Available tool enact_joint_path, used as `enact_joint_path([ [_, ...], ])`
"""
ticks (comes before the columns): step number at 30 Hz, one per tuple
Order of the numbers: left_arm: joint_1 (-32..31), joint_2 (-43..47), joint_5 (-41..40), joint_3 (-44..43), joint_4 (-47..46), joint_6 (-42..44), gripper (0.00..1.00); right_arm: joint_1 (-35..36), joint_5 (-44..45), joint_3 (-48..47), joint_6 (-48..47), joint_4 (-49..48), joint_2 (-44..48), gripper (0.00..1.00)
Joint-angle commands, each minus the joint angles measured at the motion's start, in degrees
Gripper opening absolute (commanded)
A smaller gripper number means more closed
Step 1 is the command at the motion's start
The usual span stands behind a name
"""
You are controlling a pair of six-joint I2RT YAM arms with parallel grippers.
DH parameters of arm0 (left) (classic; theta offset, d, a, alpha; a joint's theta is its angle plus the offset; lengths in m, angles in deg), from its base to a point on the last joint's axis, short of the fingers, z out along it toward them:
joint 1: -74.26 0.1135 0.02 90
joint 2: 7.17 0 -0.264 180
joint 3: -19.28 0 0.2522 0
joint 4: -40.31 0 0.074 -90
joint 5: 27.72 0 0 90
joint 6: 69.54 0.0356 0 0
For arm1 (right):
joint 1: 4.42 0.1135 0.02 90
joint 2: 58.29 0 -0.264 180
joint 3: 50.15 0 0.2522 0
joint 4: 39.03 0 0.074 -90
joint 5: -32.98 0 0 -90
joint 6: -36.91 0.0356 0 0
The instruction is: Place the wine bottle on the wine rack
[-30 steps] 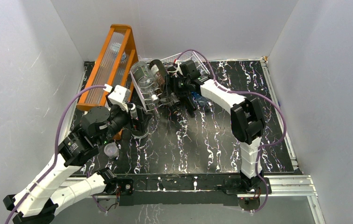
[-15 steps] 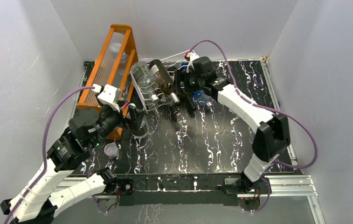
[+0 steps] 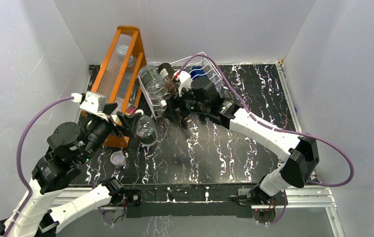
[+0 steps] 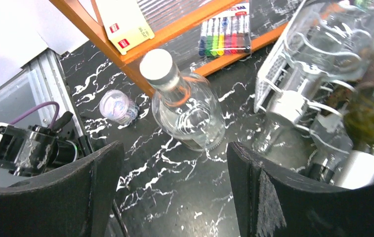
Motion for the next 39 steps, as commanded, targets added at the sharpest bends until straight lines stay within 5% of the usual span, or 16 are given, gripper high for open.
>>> enact_joint_path([
  [1,0.1,2.0,-1.9,-1.8,-0.7,0.3,0.98,3.7,5.9,-3.6,-1.2,-8.3,-5.2,0.86],
  [17,0.1,4.4,-3.3,-0.5,-0.9,0.4,0.98,8.7,11.9,-18.4,-4.7,-6.2,-22.0,0.79],
  [27,0.2,3.5,-2.8,0.2,-0.9,0.4,0.98,9.8,14.9,-19.9,-6.6,-1.7,-22.1,0.29],
  [33,0.1,2.1,-0.2,2.0,-1.7,0.3,0.98,9.8,13.8,-12.9,-5.6,-0.9,-15.2,0.20],
  [39,0.1,-0.9,-1.5,2.1,-0.1,-0.4,0.98,9.8,18.6,7.5,-2.8,-9.6,-4.3,0.15],
])
